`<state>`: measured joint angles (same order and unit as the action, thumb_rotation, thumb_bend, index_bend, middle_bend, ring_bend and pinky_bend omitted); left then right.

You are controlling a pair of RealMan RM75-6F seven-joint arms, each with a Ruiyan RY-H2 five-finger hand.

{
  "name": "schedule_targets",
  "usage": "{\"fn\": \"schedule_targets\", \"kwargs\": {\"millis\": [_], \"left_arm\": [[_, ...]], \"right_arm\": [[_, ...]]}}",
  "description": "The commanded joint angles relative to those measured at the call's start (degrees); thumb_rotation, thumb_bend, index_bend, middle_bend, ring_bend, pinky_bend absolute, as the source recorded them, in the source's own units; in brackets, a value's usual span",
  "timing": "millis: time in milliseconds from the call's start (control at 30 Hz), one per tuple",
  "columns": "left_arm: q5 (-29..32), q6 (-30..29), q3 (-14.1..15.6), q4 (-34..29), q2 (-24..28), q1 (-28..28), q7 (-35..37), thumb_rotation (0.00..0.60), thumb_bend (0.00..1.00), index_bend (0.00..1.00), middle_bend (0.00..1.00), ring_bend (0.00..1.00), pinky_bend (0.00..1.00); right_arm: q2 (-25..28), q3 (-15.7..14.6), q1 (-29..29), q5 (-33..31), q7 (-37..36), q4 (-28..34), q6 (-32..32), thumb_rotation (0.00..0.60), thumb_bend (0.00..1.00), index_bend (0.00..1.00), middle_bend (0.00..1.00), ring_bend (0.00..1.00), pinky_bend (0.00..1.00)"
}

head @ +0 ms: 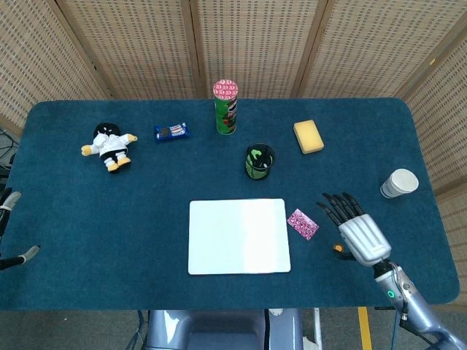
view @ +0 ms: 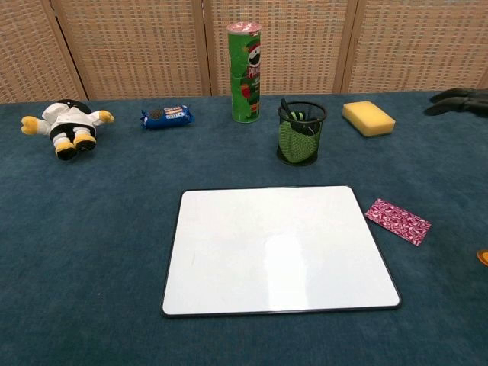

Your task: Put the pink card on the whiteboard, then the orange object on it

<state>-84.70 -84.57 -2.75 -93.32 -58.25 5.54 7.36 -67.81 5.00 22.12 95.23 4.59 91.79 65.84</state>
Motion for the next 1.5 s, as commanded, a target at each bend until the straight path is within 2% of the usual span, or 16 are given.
{"fn": "schedule_targets", "kwargs": {"millis": [33,267,467,533,967,1500], "left_arm": [[0.9,1.0,-0.3,0.0,-0.2,0.5,-0.8,0.600,0.00,0.00,0.00,0.00,0.00],[2.6,3.2,-0.7,0.0,-0.9,1.5,-2.7,0.600,0.00,0.00,0.00,0.00,0.00],[4.3,5.2,-1.2,-0.1,-1.3,2.3,-4.3,0.600,0.00,0.00,0.00,0.00,0.00],[4.8,5.7,-1.2,-0.1,-1.3,2.5,-4.6,0.600,0.00,0.00,0.00,0.00,0.00],[5.4,7.1,-1.2,-0.2,-1.2,3.1,-4.7,0.600,0.00,0.00,0.00,0.00,0.00],[4.9,7.3,-0.8,-0.6,-1.3,3.2,-5.6,0.600,0.00,0.00,0.00,0.00,0.00]], "right_arm": [[-2.7,1.5,6.6,0.0,-1.2,-1.5,-7.2,0.600,0.00,0.05,0.00,0.00,0.00],[-8.9,2.6,13.7,-0.1,2.2,-8.9,-14.1,0.600,0.00,0.09,0.00,0.00,0.00],[-13.7,1.0,18.0,1.7,5.8,-18.0,-17.1,0.600,0.00,0.09,0.00,0.00,0.00],[-14.1,0.3,18.7,2.1,6.2,-19.2,-17.5,0.600,0.00,0.09,0.00,0.00,0.00],[-12.4,-3.5,18.6,2.0,5.9,-23.0,-16.4,0.600,0.00,0.09,0.00,0.00,0.00],[-12.7,-6.1,18.7,1.1,6.4,-25.4,-16.7,0.600,0.00,0.09,0.00,0.00,0.00]]}}
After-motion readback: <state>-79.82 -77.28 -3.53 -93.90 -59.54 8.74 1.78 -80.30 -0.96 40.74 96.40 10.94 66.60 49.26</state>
